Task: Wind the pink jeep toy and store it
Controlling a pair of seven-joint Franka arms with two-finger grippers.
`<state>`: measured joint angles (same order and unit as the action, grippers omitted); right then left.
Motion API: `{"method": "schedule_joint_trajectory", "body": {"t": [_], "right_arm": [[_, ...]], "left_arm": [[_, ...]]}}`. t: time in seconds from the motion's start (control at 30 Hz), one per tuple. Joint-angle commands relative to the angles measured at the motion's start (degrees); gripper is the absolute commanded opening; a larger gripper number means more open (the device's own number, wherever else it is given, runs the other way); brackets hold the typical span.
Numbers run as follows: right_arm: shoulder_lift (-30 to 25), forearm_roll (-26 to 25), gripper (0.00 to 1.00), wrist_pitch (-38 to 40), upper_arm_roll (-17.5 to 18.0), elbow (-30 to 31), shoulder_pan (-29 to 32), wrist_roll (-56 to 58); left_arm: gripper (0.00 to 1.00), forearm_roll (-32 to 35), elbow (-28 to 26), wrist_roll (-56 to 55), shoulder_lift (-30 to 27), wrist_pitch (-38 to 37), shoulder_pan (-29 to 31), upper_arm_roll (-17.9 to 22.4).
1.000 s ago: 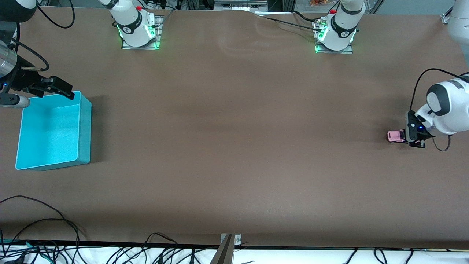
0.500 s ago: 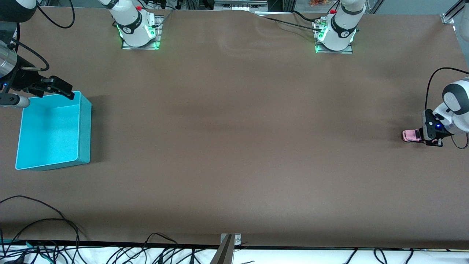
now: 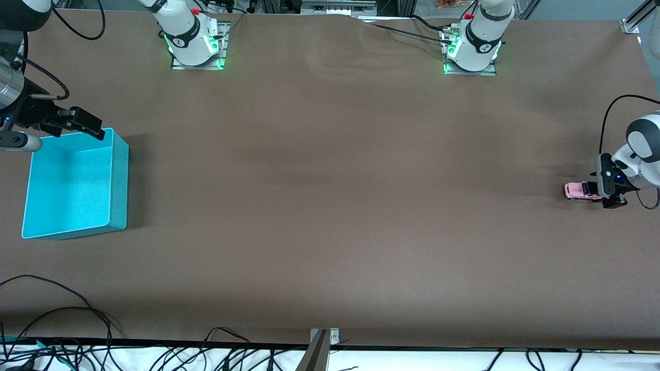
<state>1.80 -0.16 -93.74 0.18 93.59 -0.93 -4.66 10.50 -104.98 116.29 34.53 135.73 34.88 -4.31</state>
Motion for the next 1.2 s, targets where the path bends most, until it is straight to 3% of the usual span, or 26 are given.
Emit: {"method": "schedule_joint_trajectory", "body": {"t": [0.0,0.33,0.53,0.9,1.17], "right_arm": [[0.0,0.3,1.00,0.6,0.0,-0.9,0.1,0.5],[0.0,0.3,1.00,0.6,0.0,-1.0,0.1,0.5],[0.0,0.3,1.00,0.6,0.0,-1.0,0.1,0.5],[-0.1,0.3,1.00,0.7,0.0,-1.0,0.1,0.5],[-0.1,0.3,1.00,0.7,0.0,-0.9,0.1,0.5]], "left_arm": [[1.00,-1.0,4.5,-0.4,-1.0,-7.2,0.3,-0.7],[1.00,-1.2,9.5,-10.2,-4.0,-20.2,0.2,-2.6],[1.00,-1.3,15.3,-18.5,-4.4,-29.7,0.2,-5.4],[1.00,-1.3,24.2,-35.3,-4.7,-44.0,0.2,-12.5],[1.00,-1.2,25.8,-50.1,-9.2,-50.4,0.2,-17.9]]}}
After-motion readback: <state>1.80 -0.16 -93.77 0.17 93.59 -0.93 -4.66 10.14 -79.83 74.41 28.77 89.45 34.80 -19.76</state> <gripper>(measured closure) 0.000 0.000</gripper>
